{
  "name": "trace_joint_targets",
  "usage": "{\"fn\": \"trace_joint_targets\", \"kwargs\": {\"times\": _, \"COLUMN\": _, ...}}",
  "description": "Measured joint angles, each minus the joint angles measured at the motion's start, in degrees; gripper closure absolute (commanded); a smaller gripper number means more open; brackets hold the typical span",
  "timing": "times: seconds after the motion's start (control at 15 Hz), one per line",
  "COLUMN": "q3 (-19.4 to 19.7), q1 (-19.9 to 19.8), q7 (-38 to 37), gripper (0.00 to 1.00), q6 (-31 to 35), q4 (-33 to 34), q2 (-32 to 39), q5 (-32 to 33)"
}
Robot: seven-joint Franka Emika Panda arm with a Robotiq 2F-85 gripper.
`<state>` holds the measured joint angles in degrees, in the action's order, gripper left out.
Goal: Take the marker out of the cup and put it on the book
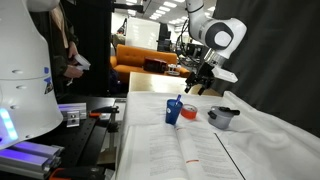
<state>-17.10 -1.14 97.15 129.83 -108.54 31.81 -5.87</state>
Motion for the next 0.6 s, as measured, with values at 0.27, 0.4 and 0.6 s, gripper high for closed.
{"fn": "trace_joint_targets", "kwargs": {"times": 0.27, "q3": -0.02, "q1": 0.12, "q7": 0.01, "gripper": 0.00, "q6": -1.95, "q4": -1.40, "q2": -0.07, "q5": -0.35}}
{"fn": "trace_joint_targets", "kwargs": {"times": 0.4, "q3": 0.74, "q1": 0.07, "q7": 0.01, "gripper": 0.00, "q6": -1.93, "q4": -1.41, "q2": -0.17, "q5": -0.35}}
{"fn": "trace_joint_targets", "kwargs": {"times": 0.6, "q3": 0.98, "q1": 0.10, "q7": 0.02, "gripper": 0.00, "q6": -1.88, "q4": -0.99, "q2": -0.72, "q5": -0.35}}
